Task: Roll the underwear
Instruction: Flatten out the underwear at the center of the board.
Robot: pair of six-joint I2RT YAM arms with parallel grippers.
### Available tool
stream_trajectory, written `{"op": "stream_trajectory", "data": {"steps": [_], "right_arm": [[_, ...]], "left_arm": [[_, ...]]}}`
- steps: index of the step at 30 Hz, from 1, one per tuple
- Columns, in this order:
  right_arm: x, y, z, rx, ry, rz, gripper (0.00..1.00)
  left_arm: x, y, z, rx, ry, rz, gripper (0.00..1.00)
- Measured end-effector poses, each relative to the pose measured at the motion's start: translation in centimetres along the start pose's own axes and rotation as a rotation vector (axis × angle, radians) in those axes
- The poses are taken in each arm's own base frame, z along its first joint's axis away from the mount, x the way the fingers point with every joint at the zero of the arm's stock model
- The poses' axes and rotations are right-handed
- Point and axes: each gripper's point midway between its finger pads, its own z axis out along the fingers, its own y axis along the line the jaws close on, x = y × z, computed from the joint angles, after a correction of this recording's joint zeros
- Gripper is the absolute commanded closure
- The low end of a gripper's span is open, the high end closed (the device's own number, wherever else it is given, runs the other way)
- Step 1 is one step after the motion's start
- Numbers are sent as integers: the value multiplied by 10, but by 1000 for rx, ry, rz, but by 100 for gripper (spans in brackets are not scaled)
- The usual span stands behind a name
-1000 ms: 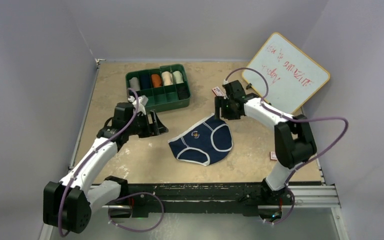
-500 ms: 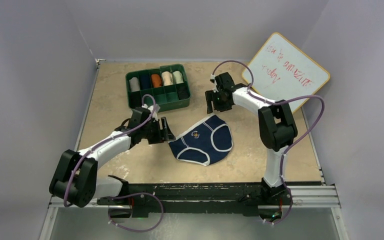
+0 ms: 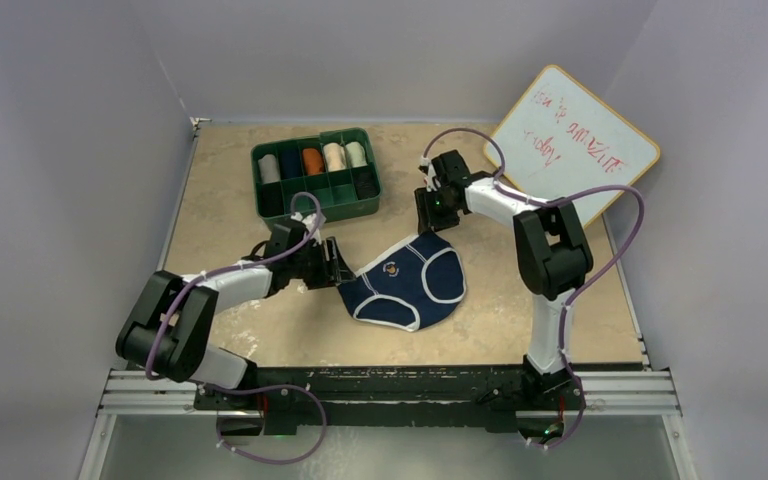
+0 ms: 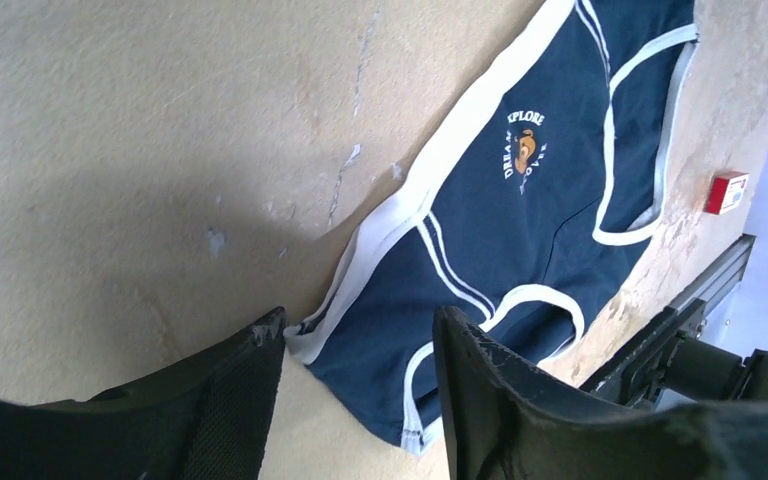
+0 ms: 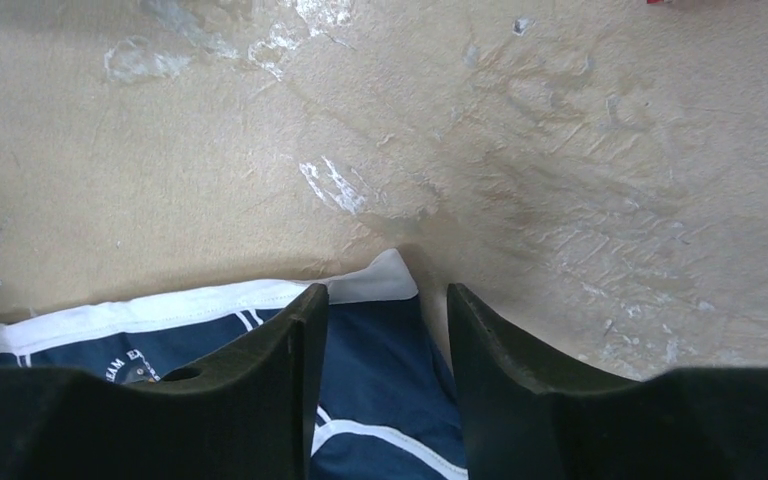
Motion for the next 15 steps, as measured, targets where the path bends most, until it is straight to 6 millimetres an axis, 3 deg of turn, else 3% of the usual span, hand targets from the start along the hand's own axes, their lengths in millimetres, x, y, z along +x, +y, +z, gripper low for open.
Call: {"op": "stream_trajectory", "data": {"steps": [4, 7, 9, 11, 15], "right_arm": [[-2, 4, 2, -35, -10, 4, 62], [-2, 5, 3, -54, -14, 7, 80], [0, 6, 3, -64, -8, 7, 86], [1, 7, 3, -64, -5, 9, 98], [0, 7, -3, -65, -17, 2, 100]], "left_arm": [[-1, -3, 4, 26, 0, 3, 59], [2, -1, 4, 22, 4, -5, 79], [7, 2, 5, 13, 17, -17, 92], [10, 5, 5, 1, 26, -23, 100], [9, 8, 1, -25, 18, -27, 100]]}}
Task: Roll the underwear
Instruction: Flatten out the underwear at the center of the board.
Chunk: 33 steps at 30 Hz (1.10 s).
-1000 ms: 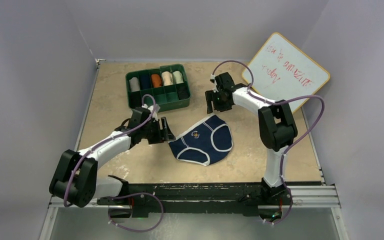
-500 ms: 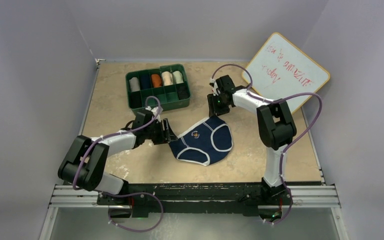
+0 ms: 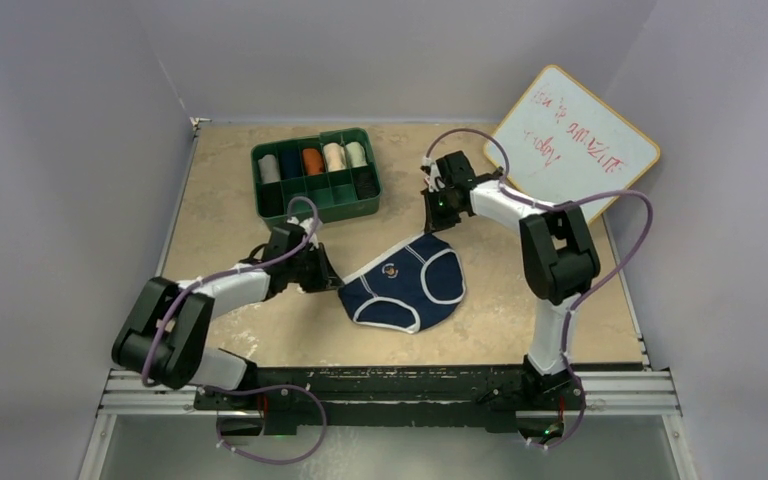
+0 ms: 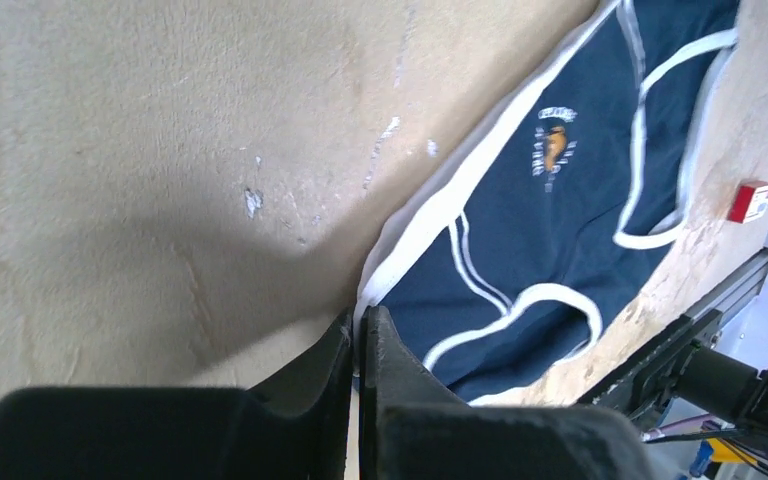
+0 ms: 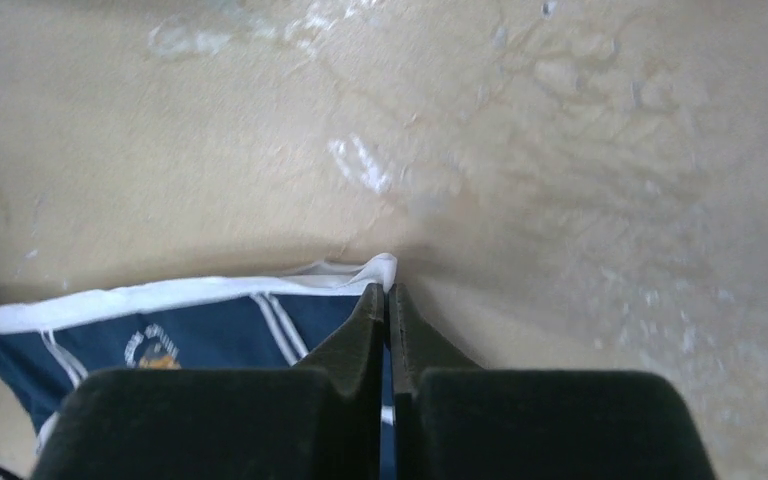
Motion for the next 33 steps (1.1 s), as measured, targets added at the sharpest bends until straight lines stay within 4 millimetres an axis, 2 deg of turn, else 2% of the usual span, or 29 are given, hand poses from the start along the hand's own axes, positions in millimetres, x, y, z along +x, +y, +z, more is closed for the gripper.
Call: {"op": "stream_trajectory", "data": {"steps": [2, 4, 7, 8, 9, 10, 11, 12, 14, 16, 18, 20, 23, 25, 26, 27, 30, 31, 32, 33], "right_arm": [[1, 3, -15, -3, -21, -6, 100], [1, 11, -45, -14, -74, -20, 100], [-3, 31, -111, -61, -224, -59, 100], [-6, 39, -136, -85, -296, -77, 100], [-7, 48, -163, -113, -374, -96, 100], [-6, 56, -185, -142, -436, -112, 100], [-3, 67, -211, -185, -513, -130, 100], [5, 79, -238, -238, -588, -149, 100], [25, 97, -275, -338, -677, -181, 100], [53, 119, -307, -470, -725, -218, 100], [79, 137, -331, -591, -745, -255, 100], [98, 148, -347, -670, -741, -269, 100], [104, 151, -348, -694, -713, -245, 100], [96, 144, -332, -659, -669, -191, 100], [89, 138, -317, -622, -635, -149, 100], [80, 130, -297, -575, -589, -94, 100], [62, 97, -223, -412, -437, 59, 100], [59, 89, -201, -374, -399, 91, 100], [60, 75, -164, -317, -327, 135, 100], [63, 65, -140, -281, -278, 162, 100]], "left_arm": [[-4, -4, -9, -7, -22, 8, 100], [-16, -16, -28, 1, -75, 38, 100], [-42, -48, -70, 52, -199, 118, 100], [-50, -61, -87, 75, -245, 151, 100], [-59, -81, -115, 114, -309, 203, 100], [-62, -86, -122, 126, -328, 215, 100], [-62, -100, -144, 157, -353, 255, 100], [-62, -108, -159, 175, -369, 284, 100], [-54, -126, -195, 211, -378, 337, 100], [-42, -137, -224, 233, -368, 378, 100], [-27, -143, -247, 250, -347, 403, 100], [-13, -143, -263, 253, -331, 413, 100], [-4, -140, -271, 237, -302, 400, 100], [-4, -133, -260, 203, -266, 374, 100], [-7, -128, -250, 179, -244, 356, 100], [-11, -122, -239, 154, -225, 337, 100], [-30, -93, -181, 33, -155, 266, 100], [-34, -83, -164, -2, -137, 249, 100], [-39, -67, -136, -52, -104, 224, 100], [-41, -55, -116, -85, -79, 209, 100]]}}
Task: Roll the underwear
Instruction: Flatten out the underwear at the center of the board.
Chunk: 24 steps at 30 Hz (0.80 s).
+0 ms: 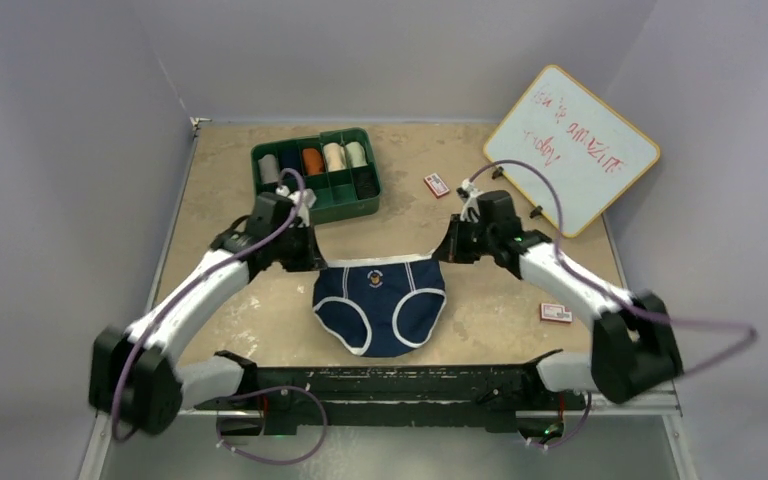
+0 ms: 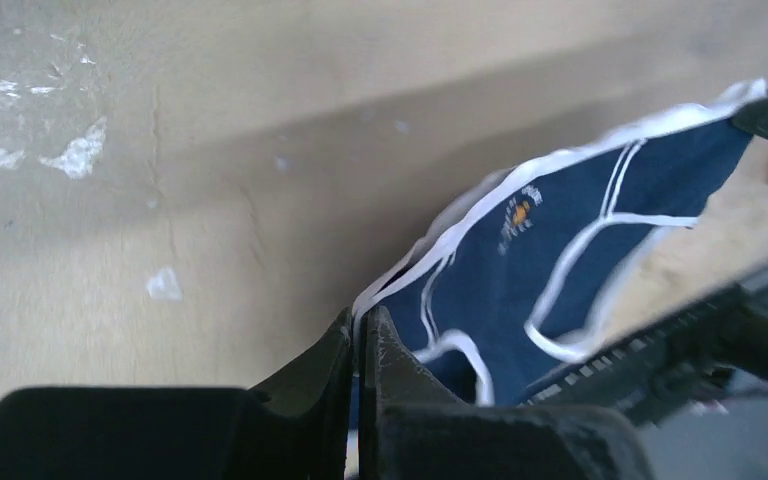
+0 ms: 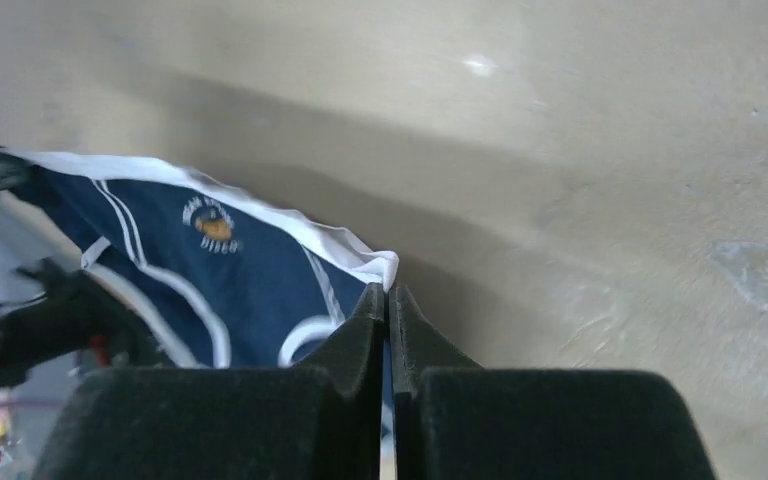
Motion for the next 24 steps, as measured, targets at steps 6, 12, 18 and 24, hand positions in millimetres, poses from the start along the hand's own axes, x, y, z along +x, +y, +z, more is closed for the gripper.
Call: {"op": "stream_trajectory", "data": {"steps": [6, 12, 18, 24], "right_arm": [[36, -72, 72, 181, 158, 71, 100], [4, -79, 90, 208, 81, 9, 97], [-21, -85, 101, 234, 43, -40, 65], [-34, -101, 98, 329, 63, -92, 30]], "left_arm": [[24, 61, 99, -182, 157, -38, 100], [4, 77, 127, -248, 122, -4, 93], [-27, 85, 136, -310, 50, 24, 53], [-34, 102, 128, -405, 35, 30, 31]]}}
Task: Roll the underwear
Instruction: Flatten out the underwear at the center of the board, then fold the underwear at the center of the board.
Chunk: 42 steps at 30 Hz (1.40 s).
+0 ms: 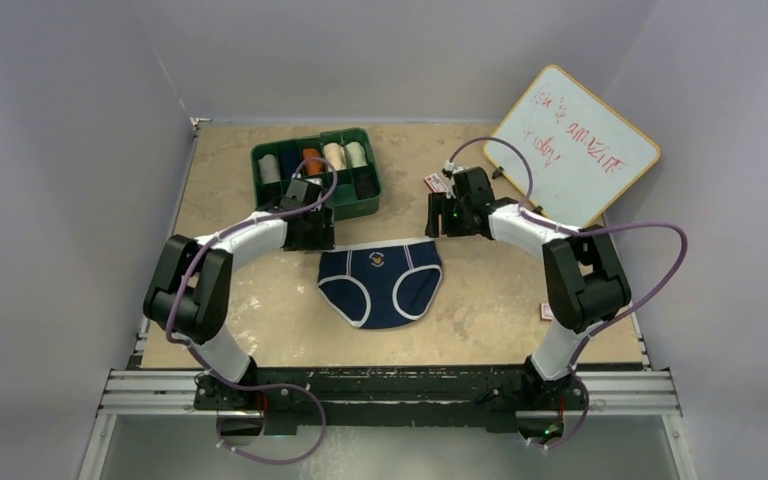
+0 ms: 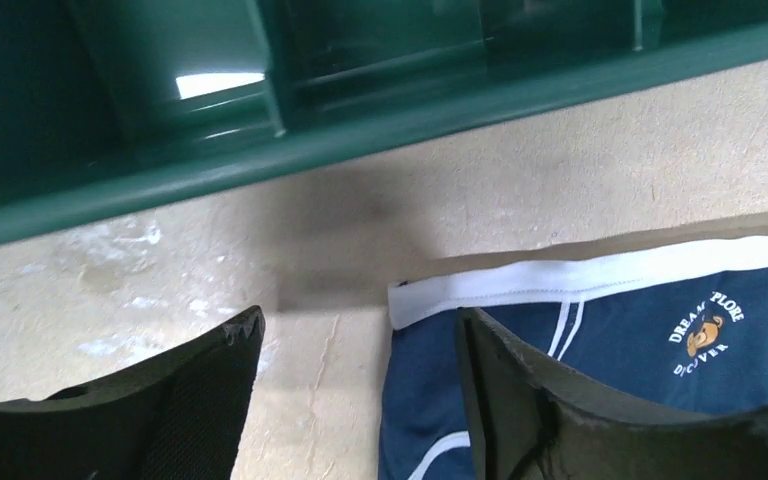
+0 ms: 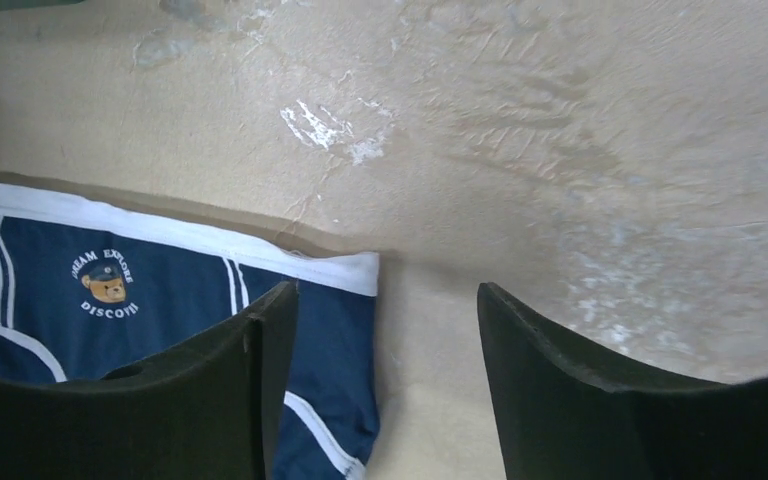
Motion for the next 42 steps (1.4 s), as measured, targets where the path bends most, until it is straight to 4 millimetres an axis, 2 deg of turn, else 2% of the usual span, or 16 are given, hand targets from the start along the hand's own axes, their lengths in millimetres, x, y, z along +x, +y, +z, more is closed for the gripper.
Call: {"op": "stream_trajectory", "data": {"steps": [4, 7, 11, 14, 17, 20, 25, 33, 42], "right_arm": [[-10, 0, -15, 13, -7, -28, 30], [-11, 9, -30, -27, -14, -34, 31], [4, 35, -48, -177, 0, -15, 32], [21, 58, -53, -293, 50, 10, 32], [36, 83, -52, -350, 100, -4, 35], [43, 114, -48, -370, 138, -52, 36], [39, 152, -41, -342, 106, -105, 37], [22, 163, -31, -252, 66, -95, 40], [28, 180, -26, -205, 94, -123, 43]], "left_arm": [[-2, 4, -19, -8, -37, -27, 31], [6, 4, -38, 22, -71, -71, 31], [43, 10, -56, 67, -71, -145, 31], [74, 11, -58, 104, -38, -205, 33], [92, 8, -58, 138, -8, -257, 37], [93, 4, -57, 154, -4, -293, 41], [96, 2, -53, 178, -29, -357, 45], [90, -7, -48, 230, -64, -419, 60], [89, -5, -43, 232, -91, -476, 72]]}}
